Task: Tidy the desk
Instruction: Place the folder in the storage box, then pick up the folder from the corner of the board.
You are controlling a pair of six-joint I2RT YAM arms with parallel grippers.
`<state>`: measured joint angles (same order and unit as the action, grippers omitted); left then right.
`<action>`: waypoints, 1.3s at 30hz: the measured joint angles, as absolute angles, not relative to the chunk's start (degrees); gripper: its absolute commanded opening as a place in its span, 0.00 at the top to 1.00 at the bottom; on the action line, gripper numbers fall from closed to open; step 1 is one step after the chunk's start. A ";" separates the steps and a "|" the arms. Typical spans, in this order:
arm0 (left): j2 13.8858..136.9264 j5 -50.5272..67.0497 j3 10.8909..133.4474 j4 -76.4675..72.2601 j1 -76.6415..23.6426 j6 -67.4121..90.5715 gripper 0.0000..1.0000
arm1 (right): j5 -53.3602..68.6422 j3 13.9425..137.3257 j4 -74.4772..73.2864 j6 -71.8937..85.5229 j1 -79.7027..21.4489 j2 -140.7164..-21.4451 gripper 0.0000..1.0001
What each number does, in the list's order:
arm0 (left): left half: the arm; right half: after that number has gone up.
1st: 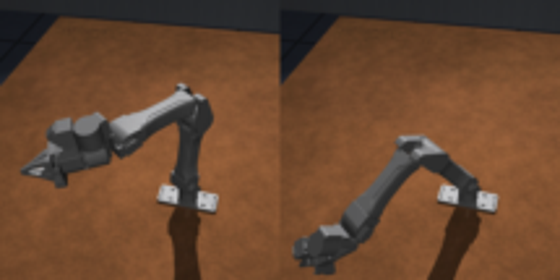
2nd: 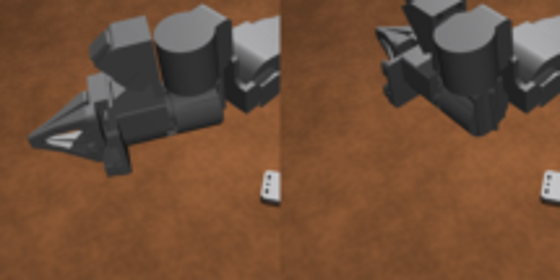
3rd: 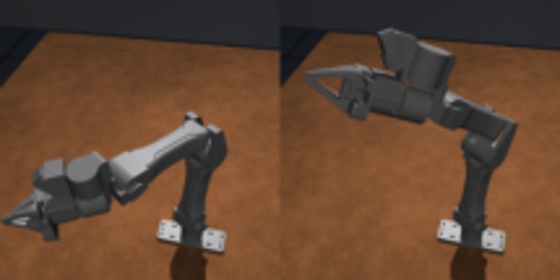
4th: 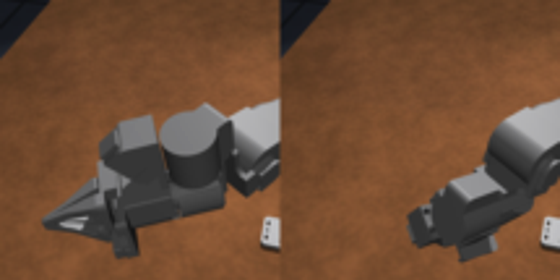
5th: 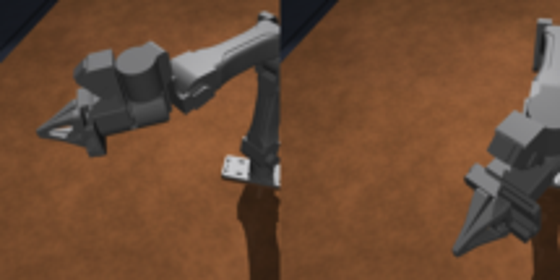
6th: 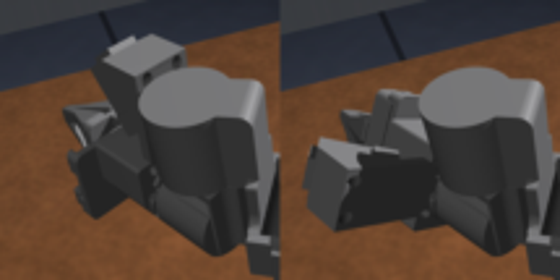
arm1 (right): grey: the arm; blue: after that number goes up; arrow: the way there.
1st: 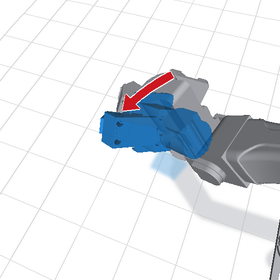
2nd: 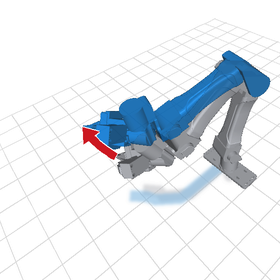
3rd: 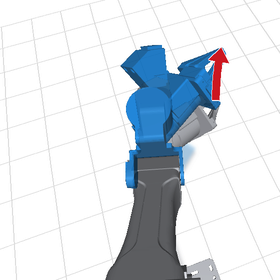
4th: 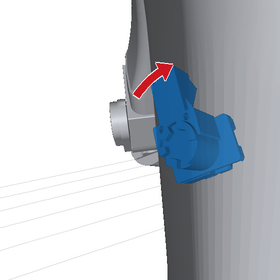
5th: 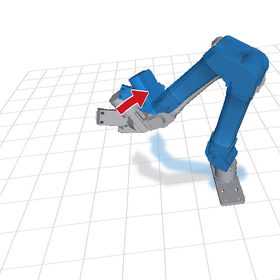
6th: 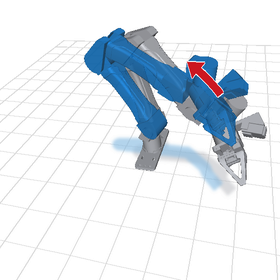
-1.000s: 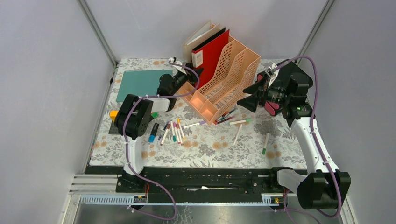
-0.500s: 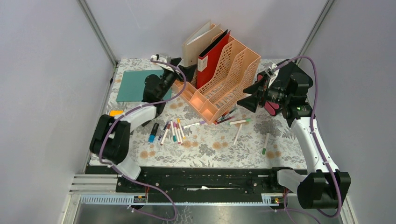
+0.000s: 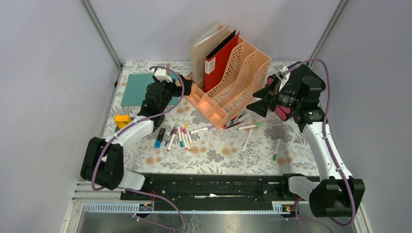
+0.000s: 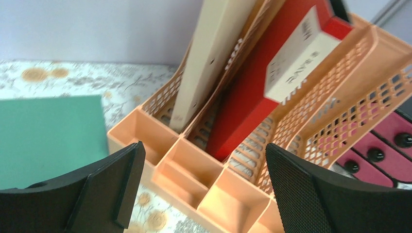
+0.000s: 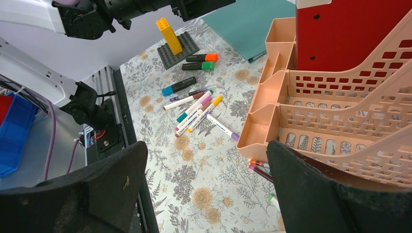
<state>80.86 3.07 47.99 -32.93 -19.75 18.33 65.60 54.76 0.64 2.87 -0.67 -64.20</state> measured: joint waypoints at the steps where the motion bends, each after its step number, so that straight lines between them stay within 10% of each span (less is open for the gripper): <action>1: 80.27 1.87 47.68 -31.33 -19.66 18.48 0.01 | 65.60 54.76 0.64 2.87 -0.67 -64.20 0.00; 23: 91.74 -16.53 54.96 -2.52 -19.33 16.25 0.02 | 65.60 54.68 0.71 3.07 -0.67 -64.20 0.00; 39: 106.17 -22.98 67.61 5.34 -19.20 7.60 0.29 | 65.63 54.65 0.71 3.07 -0.67 -64.20 0.00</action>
